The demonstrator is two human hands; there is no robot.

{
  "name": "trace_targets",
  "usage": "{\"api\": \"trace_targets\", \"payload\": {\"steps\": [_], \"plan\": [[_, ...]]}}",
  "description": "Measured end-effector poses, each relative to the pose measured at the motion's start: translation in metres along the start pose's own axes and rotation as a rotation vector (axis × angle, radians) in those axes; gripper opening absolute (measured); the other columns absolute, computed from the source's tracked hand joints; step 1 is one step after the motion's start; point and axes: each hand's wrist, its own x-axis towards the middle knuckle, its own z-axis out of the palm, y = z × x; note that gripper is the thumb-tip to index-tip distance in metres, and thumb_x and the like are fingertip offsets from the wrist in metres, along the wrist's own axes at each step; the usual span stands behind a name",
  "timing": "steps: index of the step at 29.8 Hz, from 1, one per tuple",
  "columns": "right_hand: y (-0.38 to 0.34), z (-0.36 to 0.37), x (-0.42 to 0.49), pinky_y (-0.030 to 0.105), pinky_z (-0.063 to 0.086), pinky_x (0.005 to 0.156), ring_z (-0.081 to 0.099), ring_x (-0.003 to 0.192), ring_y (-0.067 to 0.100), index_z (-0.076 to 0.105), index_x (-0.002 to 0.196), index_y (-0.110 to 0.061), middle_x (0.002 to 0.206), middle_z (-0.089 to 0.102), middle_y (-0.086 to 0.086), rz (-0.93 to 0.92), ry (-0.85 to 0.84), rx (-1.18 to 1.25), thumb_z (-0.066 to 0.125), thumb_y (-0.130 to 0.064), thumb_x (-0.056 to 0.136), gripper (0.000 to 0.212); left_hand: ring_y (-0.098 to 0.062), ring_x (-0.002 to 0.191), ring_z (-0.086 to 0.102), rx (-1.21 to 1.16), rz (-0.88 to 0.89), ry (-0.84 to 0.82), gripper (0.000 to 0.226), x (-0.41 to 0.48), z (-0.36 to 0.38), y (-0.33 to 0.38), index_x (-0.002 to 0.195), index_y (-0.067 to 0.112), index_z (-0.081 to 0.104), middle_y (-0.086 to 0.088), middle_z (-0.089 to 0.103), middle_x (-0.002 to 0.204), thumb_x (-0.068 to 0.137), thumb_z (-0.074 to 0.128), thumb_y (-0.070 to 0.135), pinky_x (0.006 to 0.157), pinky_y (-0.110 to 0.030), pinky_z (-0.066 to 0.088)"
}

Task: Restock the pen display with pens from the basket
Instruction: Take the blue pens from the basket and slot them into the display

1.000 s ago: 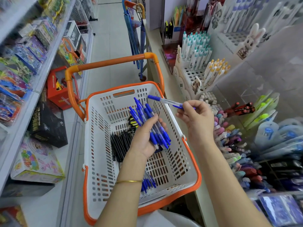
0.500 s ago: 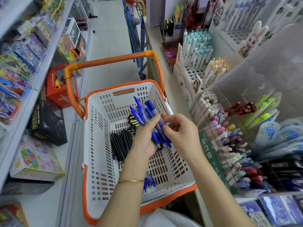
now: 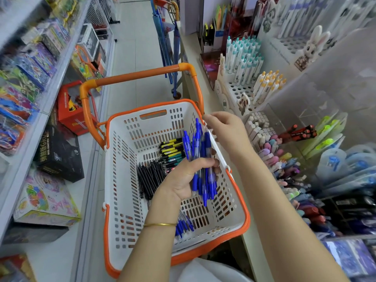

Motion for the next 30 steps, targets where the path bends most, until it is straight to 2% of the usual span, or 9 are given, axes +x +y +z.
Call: {"api": "trace_targets", "payload": {"steps": [3,6,9,12,17,22,25,27,30], "plan": [[-0.001,-0.004,0.011,0.009,0.043,0.05,0.056,0.051,-0.006,0.069,0.094,-0.009,0.072,0.065,-0.008,0.114,-0.188,0.004,0.063,-0.027,0.09,0.02,-0.016,0.071,0.063,-0.001,-0.069,-0.081,0.02,-0.001,-0.003,-0.002,0.09,0.014,0.066,-0.002,0.064,0.076,0.071,0.07,0.008,0.064,-0.028,0.055],[0.005,-0.005,0.019,0.021,0.046,0.062,0.057,0.059,0.004,0.067,0.086,-0.01,0.068,0.065,-0.007,0.135,-0.213,0.062,0.066,-0.02,0.088,0.01,-0.015,0.072,0.063,-0.035,-0.094,-0.138,0.026,0.0,-0.006,-0.001,0.088,0.016,0.071,-0.002,0.065,0.077,0.063,0.08,0.012,0.065,-0.027,0.055],[0.004,-0.006,0.025,0.021,0.043,0.057,0.05,0.056,0.007,0.064,0.081,-0.012,0.063,0.06,-0.005,0.133,-0.094,0.217,0.062,-0.018,0.091,0.011,-0.015,0.071,0.064,-0.101,-0.118,-0.193,0.041,-0.001,-0.007,0.002,0.1,0.012,0.063,-0.002,0.064,0.078,0.064,0.082,0.009,0.064,-0.028,0.056],[-0.002,-0.013,0.03,0.017,0.042,0.049,0.05,0.052,0.005,0.062,0.079,-0.013,0.064,0.057,-0.003,0.091,0.084,0.358,0.059,-0.014,0.093,0.015,-0.014,0.071,0.064,-0.074,-0.128,-0.166,0.037,-0.002,-0.006,-0.002,0.103,0.012,0.059,-0.002,0.064,0.078,0.068,0.074,0.009,0.064,-0.028,0.056],[-0.004,-0.019,0.02,0.019,0.053,0.056,0.062,0.06,0.008,0.057,0.091,-0.009,0.076,0.061,0.003,-0.034,0.483,0.436,0.057,-0.013,0.094,0.005,-0.016,0.072,0.065,-0.155,-0.093,-0.125,0.039,0.002,-0.009,-0.005,0.101,0.012,0.063,-0.002,0.064,0.079,0.067,0.082,0.011,0.066,-0.031,0.057],[0.024,-0.002,-0.023,0.036,0.059,0.069,0.07,0.076,0.02,0.055,0.082,-0.016,0.086,0.068,0.01,-0.068,0.466,0.351,0.066,-0.013,0.087,0.013,-0.019,0.074,0.07,-0.3,0.042,0.115,0.019,0.006,0.0,-0.001,0.097,0.011,0.063,-0.005,0.069,0.079,0.079,0.067,0.005,0.066,-0.033,0.059],[0.036,0.01,-0.047,0.026,0.053,0.066,0.063,0.069,0.005,0.058,0.08,-0.011,0.075,0.063,-0.002,-0.099,0.502,0.246,0.07,-0.014,0.085,0.014,-0.022,0.08,0.07,-0.313,0.076,0.194,0.018,0.008,0.0,0.001,0.093,0.011,0.068,-0.008,0.071,0.087,0.076,0.066,0.014,0.072,-0.038,0.058],[0.041,0.015,-0.057,0.019,0.047,0.061,0.056,0.063,0.001,0.058,0.078,-0.009,0.07,0.057,-0.008,-0.112,0.487,0.196,0.071,-0.014,0.084,0.015,-0.026,0.088,0.068,-0.299,0.105,0.224,0.022,0.009,-0.001,0.001,0.101,0.011,0.07,-0.01,0.072,0.094,0.08,0.065,0.015,0.087,-0.046,0.053],[0.047,0.018,-0.06,0.026,0.051,0.062,0.058,0.065,0.007,0.058,0.077,-0.013,0.071,0.059,-0.007,-0.098,0.392,0.103,0.072,-0.016,0.083,0.015,-0.024,0.096,0.07,-0.385,0.155,0.184,0.022,0.009,0.0,0.001,0.098,0.01,0.077,-0.01,0.072,0.105,0.086,0.058,0.01,0.097,-0.047,0.051]]}}
